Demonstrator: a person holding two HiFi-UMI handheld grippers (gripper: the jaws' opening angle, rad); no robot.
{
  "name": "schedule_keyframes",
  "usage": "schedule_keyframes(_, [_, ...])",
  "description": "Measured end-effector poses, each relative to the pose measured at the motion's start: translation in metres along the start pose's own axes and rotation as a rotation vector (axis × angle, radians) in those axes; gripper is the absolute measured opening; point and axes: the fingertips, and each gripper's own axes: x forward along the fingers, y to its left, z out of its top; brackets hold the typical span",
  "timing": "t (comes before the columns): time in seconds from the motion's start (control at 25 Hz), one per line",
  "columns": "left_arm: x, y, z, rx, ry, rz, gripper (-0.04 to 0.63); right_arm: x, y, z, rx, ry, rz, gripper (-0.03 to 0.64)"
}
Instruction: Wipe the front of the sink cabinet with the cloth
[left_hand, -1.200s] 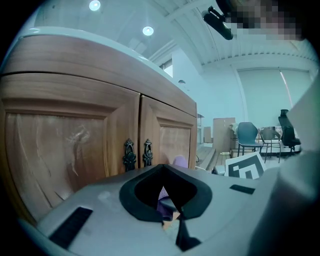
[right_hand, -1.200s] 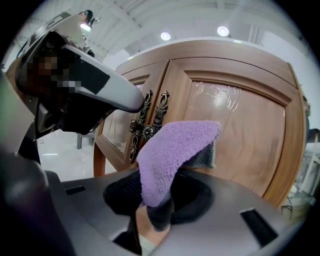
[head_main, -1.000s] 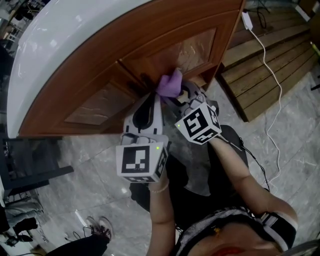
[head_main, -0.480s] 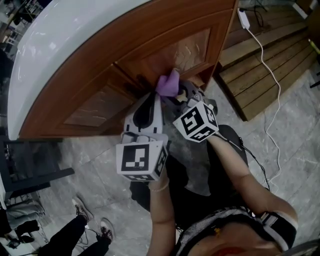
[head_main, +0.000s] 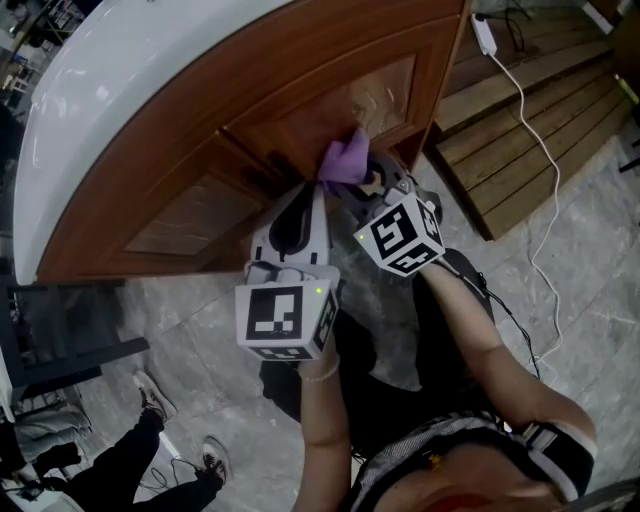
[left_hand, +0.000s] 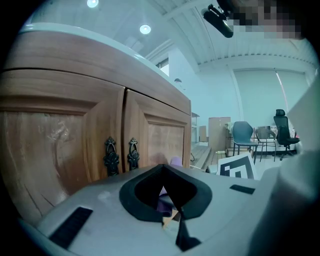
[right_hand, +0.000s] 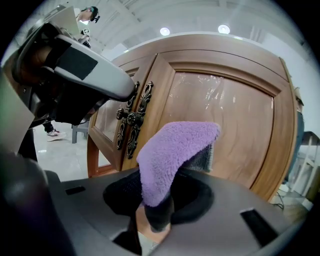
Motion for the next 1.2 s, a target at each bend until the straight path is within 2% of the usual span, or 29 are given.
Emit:
schedule_keyframes(0.48, [0.006, -0.012, 0.001, 0.023, 0.004, -0.032, 0.0, -0.016, -0.039, -0.017, 0.019, 0.04, -0.089, 0.169])
schedule_keyframes(0.84, [0.009, -0.016, -0.001, 0.024, 0.011, -0.037, 0.0, -0.022, -0.055, -0.025, 0.04, 0.047, -0.111, 0.169])
schedule_keyframes(1.2, [0.013, -0.023, -0.002, 0.033, 0.02, -0.055, 0.0, -0.039, -0.096, -0.045, 0.073, 0.074, -0.188, 0.169])
